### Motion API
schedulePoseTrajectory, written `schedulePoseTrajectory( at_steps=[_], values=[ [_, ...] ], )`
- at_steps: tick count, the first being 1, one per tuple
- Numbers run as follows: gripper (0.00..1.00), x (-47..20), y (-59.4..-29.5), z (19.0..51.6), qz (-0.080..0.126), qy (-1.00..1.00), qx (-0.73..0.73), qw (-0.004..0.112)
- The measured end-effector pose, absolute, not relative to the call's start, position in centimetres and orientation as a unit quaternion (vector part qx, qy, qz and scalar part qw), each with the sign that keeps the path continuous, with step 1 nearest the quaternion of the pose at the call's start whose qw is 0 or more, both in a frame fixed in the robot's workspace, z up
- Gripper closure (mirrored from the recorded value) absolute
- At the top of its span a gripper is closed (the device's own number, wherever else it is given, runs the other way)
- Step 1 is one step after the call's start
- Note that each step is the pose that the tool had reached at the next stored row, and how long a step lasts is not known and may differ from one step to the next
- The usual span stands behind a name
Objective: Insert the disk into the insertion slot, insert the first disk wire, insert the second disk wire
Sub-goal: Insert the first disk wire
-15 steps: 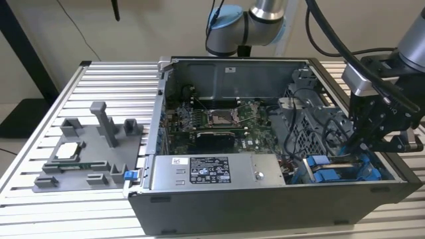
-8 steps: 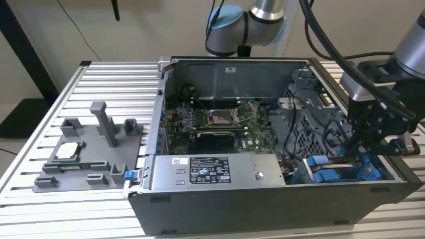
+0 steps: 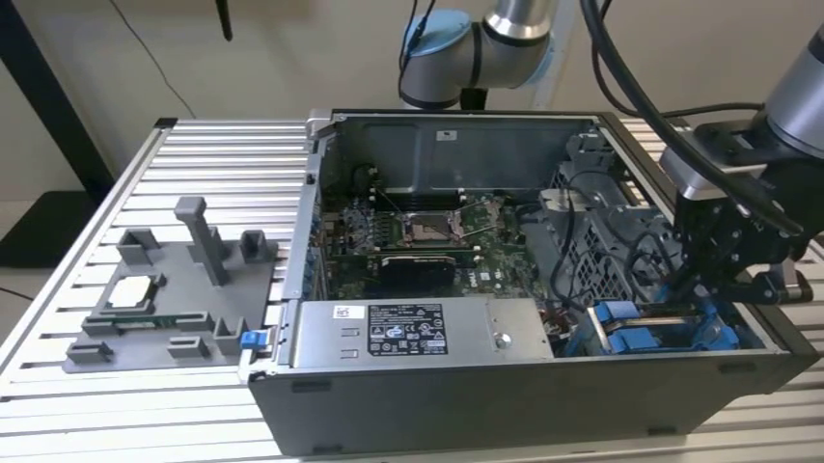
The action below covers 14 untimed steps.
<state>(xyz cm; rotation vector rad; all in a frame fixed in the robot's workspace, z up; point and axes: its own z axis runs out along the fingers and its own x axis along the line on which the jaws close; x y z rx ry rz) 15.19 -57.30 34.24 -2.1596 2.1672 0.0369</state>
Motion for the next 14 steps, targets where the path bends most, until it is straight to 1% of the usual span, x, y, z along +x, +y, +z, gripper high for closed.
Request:
schedulePoseTrajectory(
  at_steps=[14],
  values=[
    [1.00, 15.27, -57.41, 33.45, 0.012, 0.708, -0.705, 0.041]
  ],
)
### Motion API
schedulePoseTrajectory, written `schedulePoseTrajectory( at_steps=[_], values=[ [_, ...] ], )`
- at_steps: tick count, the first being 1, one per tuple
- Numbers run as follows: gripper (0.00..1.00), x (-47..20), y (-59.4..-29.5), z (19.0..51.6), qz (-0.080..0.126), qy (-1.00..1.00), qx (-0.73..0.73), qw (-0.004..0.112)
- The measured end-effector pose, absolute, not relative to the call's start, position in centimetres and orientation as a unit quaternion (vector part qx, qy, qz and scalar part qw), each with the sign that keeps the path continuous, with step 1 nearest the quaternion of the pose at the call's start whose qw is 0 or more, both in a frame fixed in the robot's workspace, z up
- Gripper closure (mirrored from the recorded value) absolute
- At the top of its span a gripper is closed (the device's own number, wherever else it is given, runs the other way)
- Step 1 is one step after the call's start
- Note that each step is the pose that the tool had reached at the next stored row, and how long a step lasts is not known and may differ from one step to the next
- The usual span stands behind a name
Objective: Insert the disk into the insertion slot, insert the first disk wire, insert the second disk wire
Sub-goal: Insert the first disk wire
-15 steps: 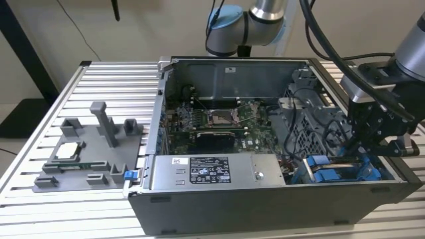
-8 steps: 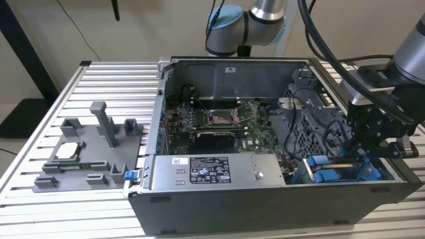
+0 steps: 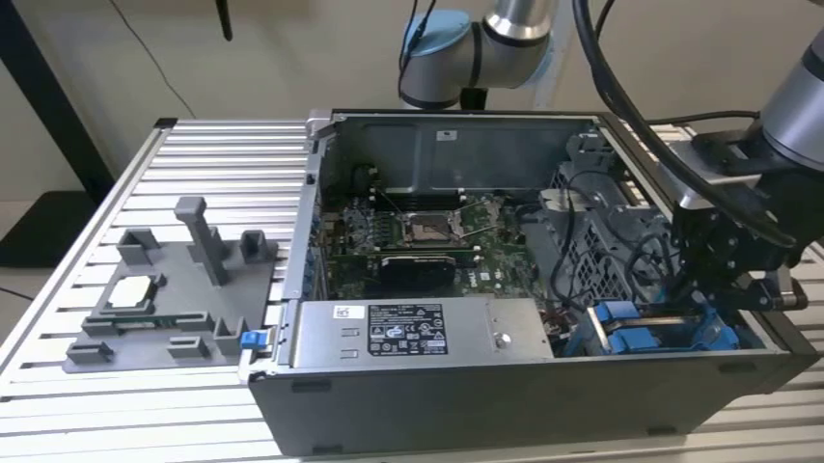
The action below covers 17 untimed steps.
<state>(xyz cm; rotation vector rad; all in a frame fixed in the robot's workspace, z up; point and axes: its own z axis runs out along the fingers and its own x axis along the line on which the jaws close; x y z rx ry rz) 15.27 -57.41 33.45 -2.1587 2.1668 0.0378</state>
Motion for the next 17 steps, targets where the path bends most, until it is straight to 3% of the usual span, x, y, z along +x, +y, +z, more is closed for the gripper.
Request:
schedulePoseTrajectory(
  at_steps=[5, 6, 17],
  values=[
    [1.00, 15.3, -57.4, 33.1, 0.013, 0.708, -0.705, 0.042],
    [0.00, 15.3, -57.4, 33.1, 0.013, 0.708, -0.705, 0.042],
    [0.00, 15.3, -57.4, 36.0, 0.012, 0.708, -0.705, 0.041]
  ],
)
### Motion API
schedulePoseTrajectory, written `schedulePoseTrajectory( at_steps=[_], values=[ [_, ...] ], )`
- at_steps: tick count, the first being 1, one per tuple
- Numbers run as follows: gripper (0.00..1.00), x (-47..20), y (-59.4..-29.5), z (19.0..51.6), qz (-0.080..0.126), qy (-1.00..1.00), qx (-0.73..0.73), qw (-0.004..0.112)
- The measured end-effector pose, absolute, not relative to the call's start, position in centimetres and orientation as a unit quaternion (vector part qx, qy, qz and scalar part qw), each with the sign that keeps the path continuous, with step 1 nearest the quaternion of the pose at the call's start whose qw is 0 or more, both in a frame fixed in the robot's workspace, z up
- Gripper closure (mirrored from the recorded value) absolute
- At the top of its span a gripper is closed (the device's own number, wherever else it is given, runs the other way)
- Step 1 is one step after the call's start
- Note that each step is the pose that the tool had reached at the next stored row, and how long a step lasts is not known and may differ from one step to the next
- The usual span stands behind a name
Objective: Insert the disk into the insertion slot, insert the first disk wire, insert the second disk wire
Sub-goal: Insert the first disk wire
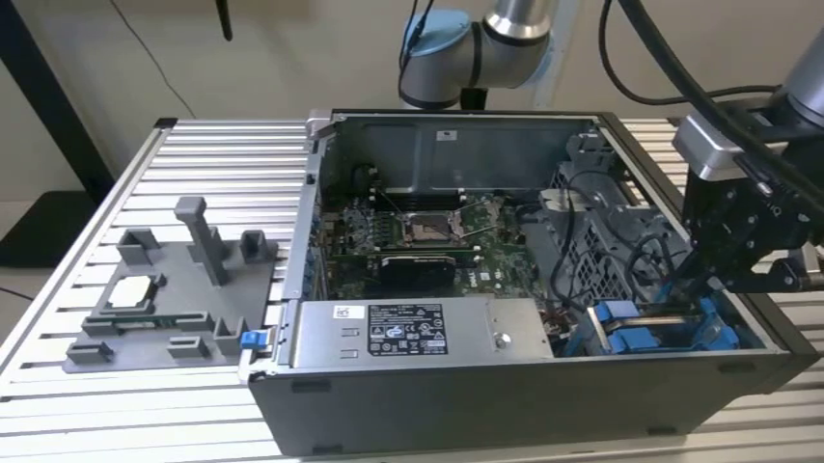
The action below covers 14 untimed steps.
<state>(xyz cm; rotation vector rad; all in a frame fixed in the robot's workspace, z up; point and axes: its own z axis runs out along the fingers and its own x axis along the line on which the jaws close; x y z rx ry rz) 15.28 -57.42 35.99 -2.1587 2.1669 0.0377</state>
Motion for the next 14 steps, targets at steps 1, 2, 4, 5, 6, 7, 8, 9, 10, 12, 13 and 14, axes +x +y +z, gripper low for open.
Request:
schedulePoseTrajectory(
  at_steps=[1, 2, 4, 5, 6, 7, 8, 9, 10, 12, 13, 14],
  values=[
    [0.00, 15.28, -57.42, 36.04, 0.012, 0.708, -0.705, 0.041],
    [0.00, 15.28, -57.42, 36.04, 0.012, 0.708, -0.705, 0.041],
    [0.00, 15.28, -57.42, 36.04, 0.012, 0.708, -0.705, 0.041],
    [0.00, 15.28, -57.42, 36.04, 0.012, 0.708, -0.705, 0.041],
    [0.00, 15.28, -57.42, 36.05, 0.012, 0.708, -0.705, 0.041],
    [0.00, 15.32, -57.41, 36.05, 0.012, 0.708, -0.705, 0.041],
    [0.00, 15.36, -57.41, 36.10, 0.013, 0.708, -0.705, 0.040],
    [0.00, 15.37, -57.42, 36.21, 0.015, 0.708, -0.705, 0.038],
    [0.00, 15.38, -57.41, 36.36, 0.016, 0.708, -0.705, 0.037],
    [0.00, 15.41, -57.42, 36.64, 0.019, 0.708, -0.705, 0.034],
    [0.00, 15.47, -57.42, 36.70, 0.019, 0.708, -0.705, 0.034],
    [0.00, 15.61, -57.42, 36.72, 0.019, 0.708, -0.705, 0.034]
  ],
)
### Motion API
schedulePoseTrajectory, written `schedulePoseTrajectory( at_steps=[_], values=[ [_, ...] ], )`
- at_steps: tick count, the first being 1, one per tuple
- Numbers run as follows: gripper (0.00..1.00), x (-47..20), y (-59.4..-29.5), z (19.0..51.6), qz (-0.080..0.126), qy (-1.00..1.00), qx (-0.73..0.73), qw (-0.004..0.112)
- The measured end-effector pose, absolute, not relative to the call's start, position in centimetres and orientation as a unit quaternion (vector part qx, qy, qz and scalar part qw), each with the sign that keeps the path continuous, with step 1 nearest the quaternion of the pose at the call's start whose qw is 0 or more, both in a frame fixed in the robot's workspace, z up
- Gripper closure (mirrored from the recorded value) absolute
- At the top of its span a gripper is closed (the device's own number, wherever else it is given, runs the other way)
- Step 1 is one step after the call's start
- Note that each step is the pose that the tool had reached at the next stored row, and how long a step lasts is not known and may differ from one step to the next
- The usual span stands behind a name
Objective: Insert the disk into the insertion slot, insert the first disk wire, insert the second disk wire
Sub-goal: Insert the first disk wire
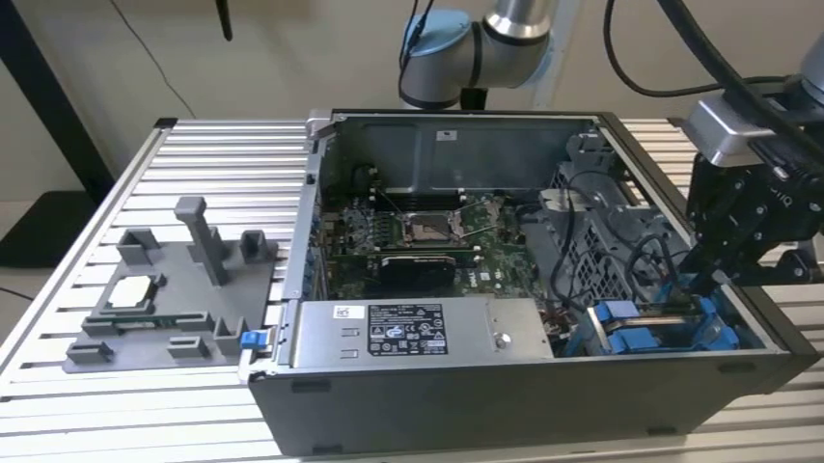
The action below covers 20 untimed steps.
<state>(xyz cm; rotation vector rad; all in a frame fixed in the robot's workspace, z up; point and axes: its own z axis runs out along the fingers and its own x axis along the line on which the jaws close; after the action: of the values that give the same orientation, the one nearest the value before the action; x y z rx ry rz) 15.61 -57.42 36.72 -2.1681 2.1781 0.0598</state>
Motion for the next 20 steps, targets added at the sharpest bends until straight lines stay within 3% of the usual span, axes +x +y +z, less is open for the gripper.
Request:
schedulePoseTrajectory(
  at_steps=[20],
  values=[
    [0.00, 19.3, -57.4, 36.3, 0.031, 0.705, -0.708, 0.034]
  ],
)
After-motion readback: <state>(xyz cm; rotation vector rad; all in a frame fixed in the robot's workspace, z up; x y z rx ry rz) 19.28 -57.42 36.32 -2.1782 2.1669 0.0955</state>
